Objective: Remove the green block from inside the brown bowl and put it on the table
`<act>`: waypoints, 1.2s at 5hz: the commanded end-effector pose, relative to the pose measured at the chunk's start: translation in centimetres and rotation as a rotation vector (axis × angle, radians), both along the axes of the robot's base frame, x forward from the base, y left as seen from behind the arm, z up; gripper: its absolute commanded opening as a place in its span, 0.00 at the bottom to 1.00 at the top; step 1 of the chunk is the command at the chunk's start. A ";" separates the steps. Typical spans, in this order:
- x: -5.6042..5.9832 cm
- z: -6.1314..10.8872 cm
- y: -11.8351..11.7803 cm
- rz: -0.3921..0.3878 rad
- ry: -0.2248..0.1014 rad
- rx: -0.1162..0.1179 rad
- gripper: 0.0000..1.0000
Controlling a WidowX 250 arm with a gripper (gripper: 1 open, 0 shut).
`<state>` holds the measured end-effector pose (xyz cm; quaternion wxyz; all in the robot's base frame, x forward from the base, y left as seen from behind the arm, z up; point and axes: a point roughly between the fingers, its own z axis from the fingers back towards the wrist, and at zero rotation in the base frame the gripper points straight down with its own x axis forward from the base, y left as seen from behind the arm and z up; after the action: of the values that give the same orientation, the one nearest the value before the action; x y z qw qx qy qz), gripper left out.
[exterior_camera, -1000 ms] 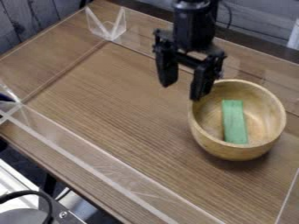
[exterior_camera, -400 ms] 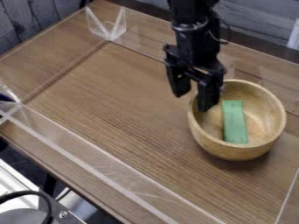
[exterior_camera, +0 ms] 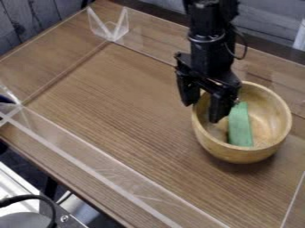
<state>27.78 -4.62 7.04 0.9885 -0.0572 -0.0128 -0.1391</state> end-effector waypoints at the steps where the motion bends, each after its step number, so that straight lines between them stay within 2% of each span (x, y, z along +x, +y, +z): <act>1: 0.5 0.4 -0.6 -0.014 -0.026 0.036 1.00; 2: 0.4 -0.1 -0.9 -0.023 -0.012 0.068 1.00; 4: 1.8 -2.3 -0.9 -0.109 0.033 0.044 1.00; 6: 2.9 -1.8 -1.5 -0.170 -0.001 0.045 1.00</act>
<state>29.46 -5.88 3.94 0.9750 -0.0384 0.0236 -0.2174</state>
